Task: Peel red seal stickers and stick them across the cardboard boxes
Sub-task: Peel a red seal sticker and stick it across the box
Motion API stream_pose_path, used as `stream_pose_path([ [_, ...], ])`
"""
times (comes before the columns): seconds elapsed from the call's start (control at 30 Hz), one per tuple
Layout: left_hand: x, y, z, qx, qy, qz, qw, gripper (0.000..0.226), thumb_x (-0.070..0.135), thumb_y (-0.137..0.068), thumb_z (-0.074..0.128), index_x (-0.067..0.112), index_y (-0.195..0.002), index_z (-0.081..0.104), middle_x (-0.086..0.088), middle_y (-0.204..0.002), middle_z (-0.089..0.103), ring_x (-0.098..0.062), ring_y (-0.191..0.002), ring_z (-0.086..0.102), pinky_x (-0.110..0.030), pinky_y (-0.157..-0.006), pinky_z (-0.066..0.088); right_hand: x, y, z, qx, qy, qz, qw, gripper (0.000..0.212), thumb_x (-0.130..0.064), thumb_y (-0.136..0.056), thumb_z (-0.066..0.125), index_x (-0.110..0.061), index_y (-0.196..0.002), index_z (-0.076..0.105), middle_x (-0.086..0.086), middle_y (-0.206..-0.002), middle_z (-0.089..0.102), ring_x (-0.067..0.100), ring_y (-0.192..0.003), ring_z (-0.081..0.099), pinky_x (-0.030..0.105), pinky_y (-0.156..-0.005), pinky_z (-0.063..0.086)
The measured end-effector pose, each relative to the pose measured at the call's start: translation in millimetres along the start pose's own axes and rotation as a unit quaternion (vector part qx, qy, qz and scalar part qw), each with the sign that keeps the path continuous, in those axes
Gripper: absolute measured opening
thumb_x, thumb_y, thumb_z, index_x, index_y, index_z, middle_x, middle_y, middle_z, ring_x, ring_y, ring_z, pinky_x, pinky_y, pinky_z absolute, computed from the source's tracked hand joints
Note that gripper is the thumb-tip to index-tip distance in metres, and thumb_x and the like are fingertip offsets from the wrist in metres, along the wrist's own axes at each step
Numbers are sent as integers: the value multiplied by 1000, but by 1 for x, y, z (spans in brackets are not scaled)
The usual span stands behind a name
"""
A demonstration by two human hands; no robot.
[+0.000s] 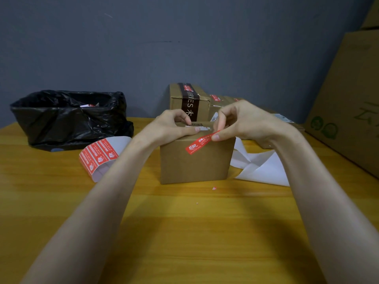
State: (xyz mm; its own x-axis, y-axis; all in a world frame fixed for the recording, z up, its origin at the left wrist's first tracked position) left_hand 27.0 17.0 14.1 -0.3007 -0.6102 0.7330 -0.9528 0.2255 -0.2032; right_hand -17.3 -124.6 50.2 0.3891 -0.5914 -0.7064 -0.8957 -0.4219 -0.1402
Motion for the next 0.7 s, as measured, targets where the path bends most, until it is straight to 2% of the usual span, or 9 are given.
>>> stream_pose_path([
  [0.13,0,0,-2,8,3,1,1000,28,41,-78,69,22,-96,60,6,-110,58,-10,-105,53,-24,-80,42,0,0,1,-14,1,-4,1000,22,-4,-70,76,-13,-58,60,-4,-67,64,1,-67,61,14,-66,51],
  [0.27,4,3,-3,-4,-27,15,1000,40,53,-73,66,24,-99,61,8,-112,56,-9,-106,52,-21,-77,43,0,1,0,-14,-17,-12,1000,18,-1,-72,74,-6,-63,60,-3,-74,67,0,-72,64,10,-64,49],
  [0.33,6,6,-2,-36,-39,12,998,55,65,-60,62,26,-100,59,7,-116,54,-10,-109,51,-24,-83,45,0,2,2,-21,-29,-16,999,15,2,-73,73,0,-66,60,-1,-78,70,2,-77,66,12,-67,51],
  [0.4,5,8,-1,-53,-37,2,998,62,66,-53,60,28,-102,58,7,-120,53,-11,-111,51,-29,-91,44,1,3,3,-29,-36,-19,999,15,4,-73,72,2,-66,59,2,-80,72,6,-81,68,16,-75,54],
  [0.53,0,5,1,-52,-20,-6,998,47,53,-69,69,26,-107,58,4,-121,54,-7,-100,55,-23,-82,47,0,4,4,-35,-59,-22,997,16,9,-72,70,6,-66,56,3,-76,73,10,-82,70,15,-72,53],
  [0.7,-2,2,1,-53,-26,-8,998,46,51,-71,69,26,-107,57,3,-128,50,-11,-111,49,-26,-87,41,-1,5,3,-32,-56,-23,998,16,10,-71,71,7,-65,56,5,-76,74,12,-88,70,15,-74,53],
])
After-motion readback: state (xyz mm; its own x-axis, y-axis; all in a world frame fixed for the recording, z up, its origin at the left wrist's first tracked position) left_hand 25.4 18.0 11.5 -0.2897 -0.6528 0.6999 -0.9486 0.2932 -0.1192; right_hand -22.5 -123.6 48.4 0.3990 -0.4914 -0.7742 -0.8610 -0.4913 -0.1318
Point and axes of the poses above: each hand's wrist, its own y-axis away from the middle knuckle, its own z-axis out of the palm, x = y × z, the point moved 8 cm from there along -y, towards the middle knuckle
